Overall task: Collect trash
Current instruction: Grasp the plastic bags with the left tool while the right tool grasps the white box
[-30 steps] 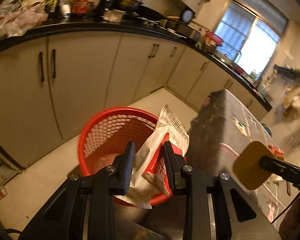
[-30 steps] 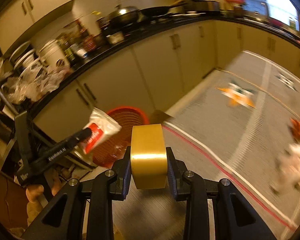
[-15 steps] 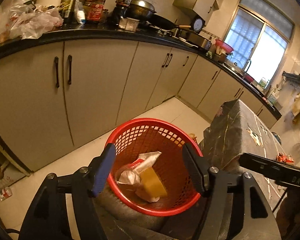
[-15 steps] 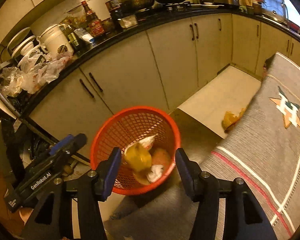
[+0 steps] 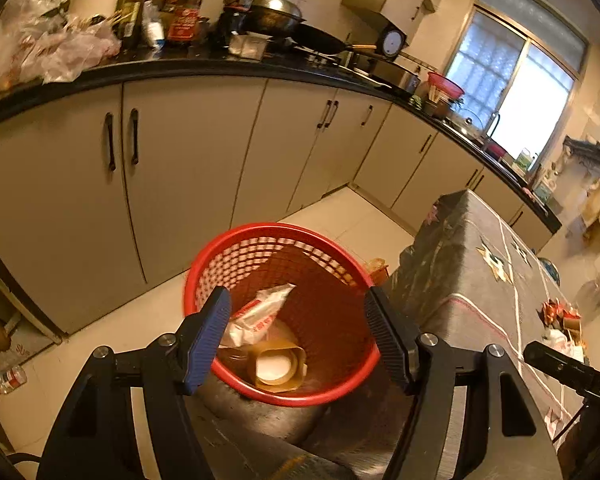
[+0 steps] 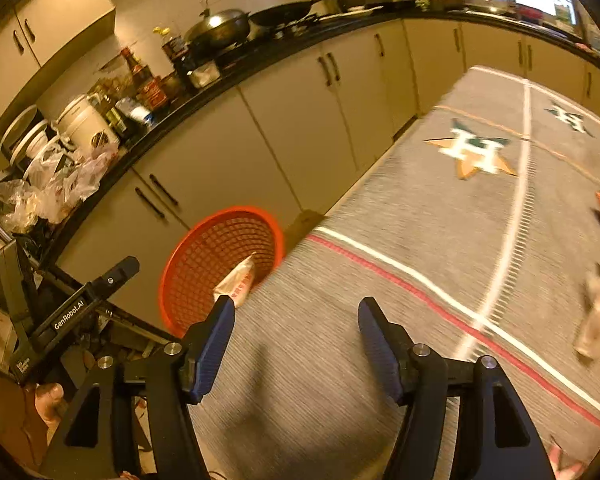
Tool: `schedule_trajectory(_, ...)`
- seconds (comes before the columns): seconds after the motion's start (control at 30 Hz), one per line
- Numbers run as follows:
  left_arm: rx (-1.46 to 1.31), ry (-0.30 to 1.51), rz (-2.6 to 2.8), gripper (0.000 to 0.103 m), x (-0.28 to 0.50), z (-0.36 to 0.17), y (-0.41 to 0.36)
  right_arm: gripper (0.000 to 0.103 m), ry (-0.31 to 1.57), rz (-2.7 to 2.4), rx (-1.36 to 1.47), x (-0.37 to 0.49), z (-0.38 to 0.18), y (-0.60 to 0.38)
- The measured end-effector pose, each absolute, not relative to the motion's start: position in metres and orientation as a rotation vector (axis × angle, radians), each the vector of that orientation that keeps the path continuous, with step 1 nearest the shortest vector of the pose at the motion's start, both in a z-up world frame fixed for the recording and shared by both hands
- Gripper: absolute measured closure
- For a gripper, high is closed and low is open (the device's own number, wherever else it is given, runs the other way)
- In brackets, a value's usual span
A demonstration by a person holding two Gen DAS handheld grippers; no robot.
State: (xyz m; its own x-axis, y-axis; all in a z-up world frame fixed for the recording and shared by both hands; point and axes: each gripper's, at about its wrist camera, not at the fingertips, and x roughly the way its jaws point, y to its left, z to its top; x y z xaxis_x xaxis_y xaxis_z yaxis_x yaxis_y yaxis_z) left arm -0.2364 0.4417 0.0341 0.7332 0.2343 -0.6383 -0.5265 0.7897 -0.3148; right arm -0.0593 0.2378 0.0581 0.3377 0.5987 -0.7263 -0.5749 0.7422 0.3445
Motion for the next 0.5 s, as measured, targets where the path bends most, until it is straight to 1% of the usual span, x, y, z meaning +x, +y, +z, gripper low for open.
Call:
schedule_trajectory(0.2, -0.429, 0.64, 0.418, 0.034, -0.225, 0.046, 0.401, 0.03, 0.925, 0.71, 0.065, -0.067, 0.066, 0.19)
schedule_trajectory(0.33, -0.356, 0.656, 0.394, 0.033, -0.217, 0.055, 0.373, 0.03, 0.906, 0.667, 0.091, -0.072, 0.069, 0.154)
schedule_trajectory(0.5, -0.274, 0.657, 0.353, 0.028, -0.212, 0.067, 0.338, 0.029, 0.882, 0.606, 0.127, -0.081, 0.071, 0.106)
